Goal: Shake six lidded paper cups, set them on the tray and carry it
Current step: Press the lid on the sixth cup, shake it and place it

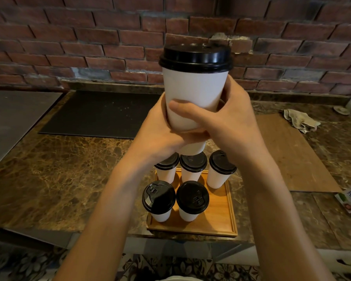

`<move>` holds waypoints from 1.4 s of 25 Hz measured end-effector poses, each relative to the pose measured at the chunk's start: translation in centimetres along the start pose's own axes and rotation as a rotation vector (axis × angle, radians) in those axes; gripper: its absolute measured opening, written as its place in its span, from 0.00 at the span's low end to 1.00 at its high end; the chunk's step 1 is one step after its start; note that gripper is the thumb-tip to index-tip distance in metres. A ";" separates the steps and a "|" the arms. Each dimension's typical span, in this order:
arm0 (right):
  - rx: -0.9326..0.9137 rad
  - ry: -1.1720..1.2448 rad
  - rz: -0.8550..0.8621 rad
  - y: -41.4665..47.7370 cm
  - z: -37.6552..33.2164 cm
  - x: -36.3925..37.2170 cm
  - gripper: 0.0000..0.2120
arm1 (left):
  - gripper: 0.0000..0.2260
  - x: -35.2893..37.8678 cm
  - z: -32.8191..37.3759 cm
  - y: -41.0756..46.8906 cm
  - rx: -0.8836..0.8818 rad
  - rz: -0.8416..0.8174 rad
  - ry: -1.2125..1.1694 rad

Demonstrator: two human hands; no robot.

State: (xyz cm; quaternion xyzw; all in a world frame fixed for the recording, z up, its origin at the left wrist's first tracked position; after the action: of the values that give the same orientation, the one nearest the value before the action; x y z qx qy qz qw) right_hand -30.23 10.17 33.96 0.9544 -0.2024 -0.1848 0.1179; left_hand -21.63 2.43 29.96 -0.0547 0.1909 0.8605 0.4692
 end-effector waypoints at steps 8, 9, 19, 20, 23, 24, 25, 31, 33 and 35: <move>-0.081 0.184 -0.198 -0.3 -0.5 0.2 0.29 | 0.30 1.0 1.0 -0.6 0.019 -0.179 -0.093; -0.081 0.205 -0.229 -0.4 -0.4 0.3 0.28 | 0.31 1.2 1.0 -0.7 0.020 -0.207 -0.095; -0.075 0.106 -0.227 -0.5 -1.0 0.4 0.31 | 0.32 1.4 1.2 -0.4 0.037 -0.203 -0.133; -0.076 0.096 -0.203 -0.6 -1.2 0.3 0.30 | 0.33 1.3 1.2 -0.3 0.036 -0.191 -0.129; -0.067 0.045 -0.129 -0.7 -1.5 -0.1 0.29 | 0.35 0.8 1.3 -0.3 0.042 -0.138 -0.084; -0.058 0.024 -0.106 -0.7 -1.6 -0.2 0.30 | 0.35 0.5 1.4 -0.2 0.048 -0.113 -0.059; -0.048 0.009 -0.081 -0.7 -1.6 -0.3 0.30 | 0.36 0.3 1.5 -0.2 0.053 -0.089 -0.043; 0.025 -0.089 0.101 -1.1 -0.6 -0.5 0.39 | 0.33 0.4 0.9 0.4 0.018 0.016 -0.022; 0.038 -0.098 0.125 -1.2 -0.4 -0.6 0.40 | 0.34 0.6 0.6 0.4 0.016 0.017 -0.018; 0.040 -0.100 0.124 -1.2 -0.4 -0.6 0.39 | 0.37 0.7 0.7 0.3 0.032 0.002 -0.022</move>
State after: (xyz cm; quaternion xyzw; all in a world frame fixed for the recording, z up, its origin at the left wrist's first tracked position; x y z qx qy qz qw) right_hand -30.18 11.55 34.19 0.9318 -0.2705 -0.2207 0.0996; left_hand -22.19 3.11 30.53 -0.0375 0.1993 0.8584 0.4711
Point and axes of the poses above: each hand's wrist, its own y-axis towards the middle knuckle, its own x-axis out of the palm, z = x × y, the point moved 10 cm from there along y, towards the middle knuckle, and after that the axes turned 12 degrees about -z, right-handed, at the moved point
